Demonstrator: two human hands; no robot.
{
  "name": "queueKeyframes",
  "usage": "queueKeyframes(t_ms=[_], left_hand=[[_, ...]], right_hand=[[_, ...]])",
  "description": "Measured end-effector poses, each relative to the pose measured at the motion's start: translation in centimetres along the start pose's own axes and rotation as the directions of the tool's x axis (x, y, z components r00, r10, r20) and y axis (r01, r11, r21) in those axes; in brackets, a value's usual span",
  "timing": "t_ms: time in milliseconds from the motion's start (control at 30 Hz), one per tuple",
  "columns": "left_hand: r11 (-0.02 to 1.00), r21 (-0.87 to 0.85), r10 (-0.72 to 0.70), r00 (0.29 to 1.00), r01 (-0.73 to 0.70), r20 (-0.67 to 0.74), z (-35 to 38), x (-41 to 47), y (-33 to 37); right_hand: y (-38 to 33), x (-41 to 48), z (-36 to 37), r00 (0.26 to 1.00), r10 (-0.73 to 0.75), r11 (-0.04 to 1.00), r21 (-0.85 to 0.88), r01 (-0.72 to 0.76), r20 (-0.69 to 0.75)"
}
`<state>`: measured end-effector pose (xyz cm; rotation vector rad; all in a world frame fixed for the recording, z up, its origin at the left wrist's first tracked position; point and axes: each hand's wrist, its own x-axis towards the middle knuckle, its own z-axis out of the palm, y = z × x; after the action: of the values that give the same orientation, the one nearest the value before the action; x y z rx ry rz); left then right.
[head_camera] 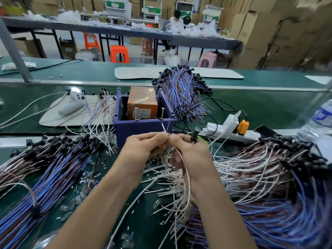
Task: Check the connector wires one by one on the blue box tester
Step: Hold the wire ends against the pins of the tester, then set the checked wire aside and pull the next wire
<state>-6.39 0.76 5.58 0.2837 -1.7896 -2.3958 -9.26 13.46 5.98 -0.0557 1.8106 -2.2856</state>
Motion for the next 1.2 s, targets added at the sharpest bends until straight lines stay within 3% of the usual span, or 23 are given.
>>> queueKeyframes(t_ms=[67,200,300,467,567,667,800,900,967,1067,1200], left_hand=[[1.000,-0.011,0.009,0.997,-0.008,0.083,0.6,-0.4,0.1],[0.993,0.101,0.053,0.998,-0.055,0.016,2.1,-0.6,-0.3],[0.995,0.096,0.034,0.998,-0.030,-0.047,2.6,-1.0,-1.1],[0.983,0.176,-0.045,0.996,0.057,-0.072,3.4,-1.1,-2.9],[0.957,0.278,-0.040,0.989,0.079,-0.144,3.5,-1.1,-3.6],[0.889,0.453,0.036,0.974,0.071,-0.223,3.0,-1.2,-4.1],[0.775,0.631,0.167,0.961,0.010,-0.221,2.9,-1.9,-3.5],[0.608,0.791,0.238,0.966,-0.064,-0.105,3.2,-2.3,-3.2],[0.553,0.828,0.236,0.971,-0.094,-0.047,3.5,-2.5,-3.3],[0.532,0.837,0.201,0.979,-0.126,0.019,3.8,-2.5,-3.6],[0.595,0.792,0.180,0.983,-0.138,0.036,3.3,-2.2,-4.1]], right_hand=[[-1.1,-1.0,-1.2,0.999,0.025,0.997,-0.078,-0.023,0.025],[-3.8,-2.5,-5.8,1.000,0.008,1.000,-0.025,-0.008,0.003],[-6.6,-3.3,-10.7,0.992,-0.002,0.999,0.043,0.007,-0.123],[-10.0,-3.1,-18.0,0.945,-0.068,0.982,-0.188,0.007,-0.321],[-10.7,-1.8,-20.9,0.884,-0.188,0.794,-0.597,-0.120,-0.428],[-11.1,-0.5,-22.8,0.841,-0.328,0.565,-0.803,-0.190,-0.430],[-11.8,1.4,-24.2,0.830,-0.413,0.362,-0.904,-0.230,-0.376],[-11.9,3.1,-24.4,0.835,-0.428,0.190,-0.938,-0.289,-0.344],[-11.5,4.0,-24.1,0.872,-0.385,0.071,-0.951,-0.300,-0.303],[-11.0,4.8,-23.9,0.909,-0.317,-0.093,-0.945,-0.313,-0.269],[-10.9,5.0,-23.9,0.897,-0.319,-0.220,-0.897,-0.383,-0.305]])
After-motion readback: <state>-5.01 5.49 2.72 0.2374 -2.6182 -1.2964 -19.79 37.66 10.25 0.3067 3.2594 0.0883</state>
